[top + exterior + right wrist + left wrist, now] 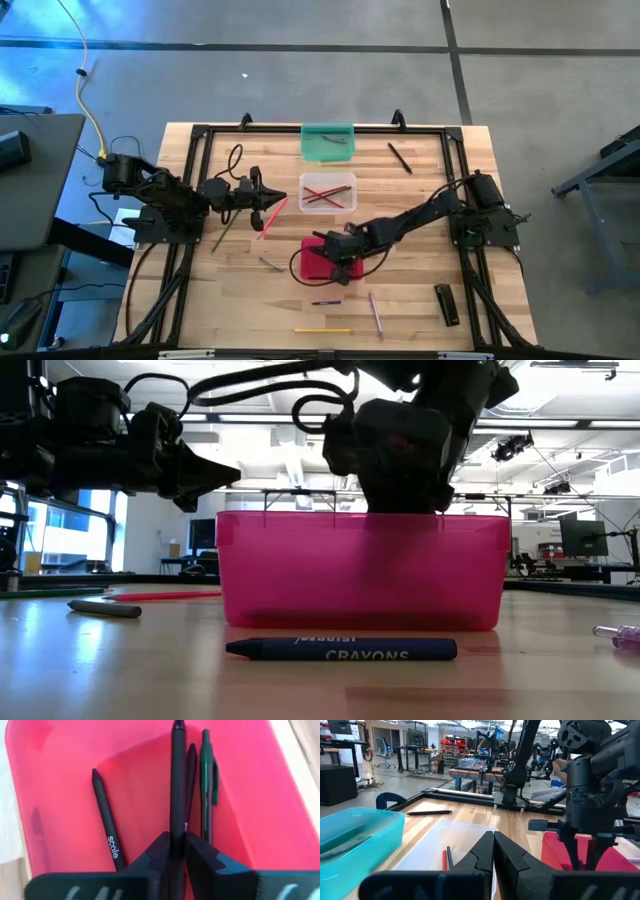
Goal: Sort crayons/erasers/pens/pencils in bins
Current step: Put the bottom black pen into the red bin, then put the top blue crayon into the green bin
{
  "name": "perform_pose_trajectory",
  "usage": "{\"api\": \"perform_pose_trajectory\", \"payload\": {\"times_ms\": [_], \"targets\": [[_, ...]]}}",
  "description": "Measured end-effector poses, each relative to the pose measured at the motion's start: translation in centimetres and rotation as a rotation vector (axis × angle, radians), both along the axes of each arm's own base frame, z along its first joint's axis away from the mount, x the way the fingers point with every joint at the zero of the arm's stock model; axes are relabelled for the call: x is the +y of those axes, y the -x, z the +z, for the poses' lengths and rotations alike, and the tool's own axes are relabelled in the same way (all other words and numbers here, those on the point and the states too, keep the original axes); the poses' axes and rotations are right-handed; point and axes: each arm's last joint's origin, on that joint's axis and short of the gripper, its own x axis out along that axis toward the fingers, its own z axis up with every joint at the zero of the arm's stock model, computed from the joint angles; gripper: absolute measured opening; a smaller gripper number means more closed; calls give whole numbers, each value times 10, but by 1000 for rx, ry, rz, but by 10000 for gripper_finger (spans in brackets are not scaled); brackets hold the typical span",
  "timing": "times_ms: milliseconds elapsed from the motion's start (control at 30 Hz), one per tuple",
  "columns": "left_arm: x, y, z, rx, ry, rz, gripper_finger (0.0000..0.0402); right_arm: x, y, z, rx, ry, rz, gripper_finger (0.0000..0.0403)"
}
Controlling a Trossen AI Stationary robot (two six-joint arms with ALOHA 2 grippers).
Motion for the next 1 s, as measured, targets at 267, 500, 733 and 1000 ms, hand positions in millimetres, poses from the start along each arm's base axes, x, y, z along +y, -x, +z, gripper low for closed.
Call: {"api": "perform_pose_trajectory", "payload": {"times_ms": [267,500,733,1000], "targets": [[0,0,0,2,1,1,0,0,4,13,-4,-53,41,106],[0,0,-1,9,3,3,0,-7,24,54,-27,-2,131,82],[0,0,-1,9,2,3,0,-26,49,80,-119,114,251,7],[0,0,-2,19,5,1,0,-78,80,70,-416,145,234,2]]}}
